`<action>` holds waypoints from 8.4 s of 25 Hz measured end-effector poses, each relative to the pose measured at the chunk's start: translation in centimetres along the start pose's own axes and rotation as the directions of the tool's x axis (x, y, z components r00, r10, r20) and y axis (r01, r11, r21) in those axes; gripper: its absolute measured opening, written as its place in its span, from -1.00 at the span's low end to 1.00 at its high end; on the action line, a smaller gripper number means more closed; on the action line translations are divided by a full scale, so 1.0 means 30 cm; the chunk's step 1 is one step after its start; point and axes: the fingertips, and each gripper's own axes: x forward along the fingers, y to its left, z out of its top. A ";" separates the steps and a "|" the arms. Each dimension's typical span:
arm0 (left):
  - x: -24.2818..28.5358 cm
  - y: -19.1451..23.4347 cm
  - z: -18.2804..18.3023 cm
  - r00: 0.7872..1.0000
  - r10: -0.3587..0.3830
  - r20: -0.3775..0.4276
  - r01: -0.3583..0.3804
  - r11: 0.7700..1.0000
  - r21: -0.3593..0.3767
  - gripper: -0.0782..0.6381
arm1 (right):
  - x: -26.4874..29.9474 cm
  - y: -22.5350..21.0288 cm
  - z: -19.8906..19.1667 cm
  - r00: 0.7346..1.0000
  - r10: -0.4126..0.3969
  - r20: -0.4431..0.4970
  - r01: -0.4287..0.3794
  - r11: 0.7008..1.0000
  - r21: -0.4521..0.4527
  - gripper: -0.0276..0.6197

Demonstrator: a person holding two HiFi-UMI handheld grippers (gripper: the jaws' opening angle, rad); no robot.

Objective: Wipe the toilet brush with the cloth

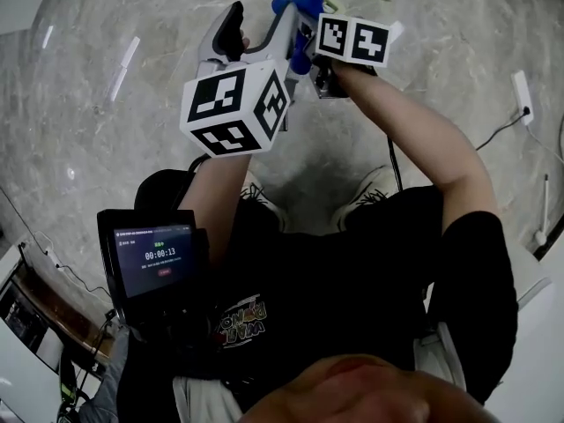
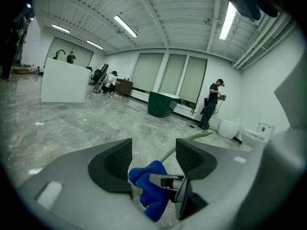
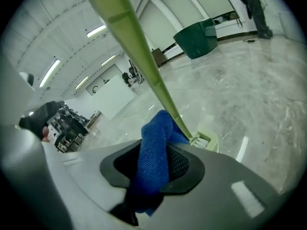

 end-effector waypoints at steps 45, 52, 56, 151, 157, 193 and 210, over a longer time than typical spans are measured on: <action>0.021 0.021 0.008 1.000 0.025 -0.004 -0.025 0.998 0.058 0.02 | -0.334 -0.210 -0.041 0.999 0.005 -0.051 -0.025 0.913 -0.407 -0.56; 0.020 0.023 -0.013 1.000 0.008 -0.030 -0.009 1.000 -0.023 0.02 | -0.205 -0.186 0.160 0.998 -0.013 0.061 0.033 0.935 -0.353 -0.56; 0.011 0.028 -0.006 1.000 0.009 -0.027 -0.010 0.999 -0.033 0.02 | -0.294 -0.082 0.226 0.989 0.100 0.111 -0.054 0.932 -0.359 -0.55; -0.012 -0.002 0.015 0.998 0.036 -0.055 -0.034 0.999 0.025 -0.78 | -0.304 -0.226 0.395 0.916 -0.215 0.339 0.310 0.915 -0.258 -0.91; -0.114 -0.020 -0.038 0.988 0.092 -0.122 -0.096 0.995 -0.022 -0.78 | -0.394 -0.177 0.261 0.943 -0.243 0.228 0.302 0.912 -0.278 -0.91; -1.102 -0.643 1.135 0.982 -0.018 -0.189 0.022 1.000 0.021 -0.77 | -1.815 1.154 0.687 0.957 -0.117 0.265 0.185 0.950 -0.250 -0.91; -1.313 -0.917 1.594 0.991 -0.131 0.021 0.129 0.988 0.082 -0.76 | -2.302 1.405 0.955 0.902 0.033 0.430 0.074 0.970 -0.231 -0.91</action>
